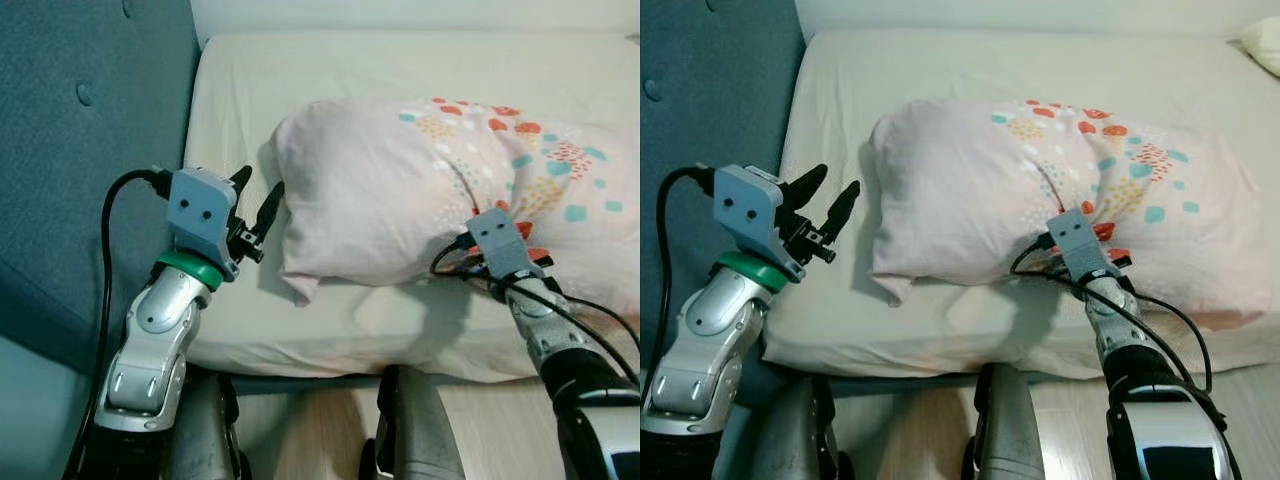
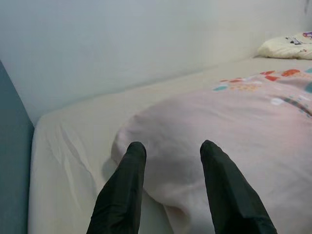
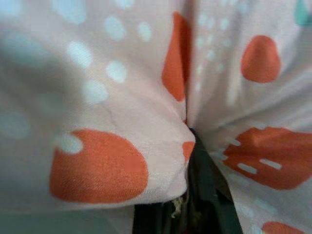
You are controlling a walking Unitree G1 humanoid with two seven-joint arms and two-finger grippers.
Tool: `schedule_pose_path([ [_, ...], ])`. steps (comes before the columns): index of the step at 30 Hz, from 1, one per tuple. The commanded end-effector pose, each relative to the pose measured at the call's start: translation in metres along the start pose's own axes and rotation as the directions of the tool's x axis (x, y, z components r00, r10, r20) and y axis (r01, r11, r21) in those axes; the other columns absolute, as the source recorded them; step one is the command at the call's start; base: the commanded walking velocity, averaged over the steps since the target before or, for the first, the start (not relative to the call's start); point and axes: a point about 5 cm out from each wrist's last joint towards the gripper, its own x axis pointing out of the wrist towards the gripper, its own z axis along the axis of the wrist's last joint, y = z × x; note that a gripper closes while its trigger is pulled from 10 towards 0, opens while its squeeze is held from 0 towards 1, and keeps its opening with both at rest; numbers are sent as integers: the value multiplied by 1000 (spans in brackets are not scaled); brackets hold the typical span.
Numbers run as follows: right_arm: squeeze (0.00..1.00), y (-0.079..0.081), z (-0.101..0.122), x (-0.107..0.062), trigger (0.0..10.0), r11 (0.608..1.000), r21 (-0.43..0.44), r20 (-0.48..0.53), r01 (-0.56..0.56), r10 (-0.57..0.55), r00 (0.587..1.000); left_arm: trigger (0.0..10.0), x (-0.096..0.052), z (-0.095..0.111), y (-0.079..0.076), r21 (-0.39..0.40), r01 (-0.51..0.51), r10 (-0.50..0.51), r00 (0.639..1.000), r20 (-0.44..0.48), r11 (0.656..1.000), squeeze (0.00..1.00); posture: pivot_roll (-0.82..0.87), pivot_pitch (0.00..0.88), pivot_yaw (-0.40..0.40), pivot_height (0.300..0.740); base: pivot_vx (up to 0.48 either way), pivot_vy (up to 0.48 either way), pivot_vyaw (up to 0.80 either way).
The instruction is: Clean up the room
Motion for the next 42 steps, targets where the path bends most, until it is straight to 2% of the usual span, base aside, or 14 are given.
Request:
schedule_pose_path([
  [1, 0, -2, -4, 0, 0, 996, 85, -27, 19, -16, 1000, 10000, 1, 3, -4, -16, 9, -9, 1000, 4, 1000, 0, 80, 131, 16, 551, 0, 0, 0],
  [3, 0, -6, 11, 4, 0, 952, 303, 32, 40, -52, 998, 10000, 3, 3, -6, -21, 0, 0, 1000, 2, 1000, 0, 75, 132, 17, 551, 0, 0, 0],
  [7, 0, -6, 23, 7, 0, 918, 397, 85, 7, -44, 995, 10000, 4, 4, -7, -22, -1, 1, 1000, 1, 1000, 0, 74, 132, 17, 551, 0, 0, 0],
  [9, 0, -7, 59, 12, 0, 871, 474, 256, -130, 6, 967, 10000, 7, 7, -10, -30, -2, 2, 1000, 7, 1000, 0, 75, 130, 16, 551, 0, 0, 0],
  [15, 0, -12, 116, 11, 0, 828, 471, 488, -304, 42, 872, 10000, 10, 14, -11, -43, -11, 12, 1000, 21, 999, 0, 69, 130, 14, 551, 0, 0, 0],
  [26, 0, -9, 162, 6, 0, 749, 482, 624, -454, 70, 778, 10000, 24, 47, 1, -14, -115, 116, 979, 168, 993, 0, 54, 129, 13, 551, 0, 0, 0],
  [28, 0, 8, 180, 15, 0, 659, 531, 624, -532, 121, 772, 10000, 33, 90, 12, 44, -186, 159, 924, 348, 982, 0, 54, 127, 5, 551, 0, 0, 0],
  [29, 0, 8, 180, 15, 0, 659, 531, 624, -532, 121, 772, 10000, 33, 90, 12, 44, -186, 159, 924, 348, 982, 0, 54, 127, 5, 551, 0, 0, 0],
  [30, 0, 20, 190, 18, 0, 605, 558, 624, -568, 144, 768, 10000, 35, 108, 15, 63, -211, 166, 893, 418, 976, 0, 57, 127, 3, 551, 0, 0, 0],
  [32, 0, 30, 199, 20, 0, 558, 580, 628, -594, 158, 762, 10000, 36, 120, 17, 73, -227, 169, 870, 463, 971, 0, 61, 128, 0, 551, 0, 0, 0],
  [34, 0, 30, 199, 20, 0, 558, 580, 628, -594, 158, 762, 10000, 36, 120, 17, 73, -227, 169, 870, 463, 971, 0, 61, 128, 0, 551, 0, 0, 0],
  [37, 0, 54, 237, 16, 0, 442, 568, 686, -694, 210, 696, 10000, 35, 135, 15, 106, -222, 138, 847, 513, 969, 0, 73, 131, -6, 551, 0, 0, 0],
  [39, 0, 67, 260, 10, 0, 414, 520, 721, -747, 257, 644, 10000, 35, 137, 10, 120, -195, 104, 845, 525, 974, 0, 75, 132, -9, 551, 0, 0, 0],
  [42, 0, 69, 269, 7, 0, 395, 511, 734, -763, 261, 627, 10000, 36, 138, 7, 116, -188, 99, 843, 529, 975, 0, 78, 133, -12, 551, 0, 0, 0],
])
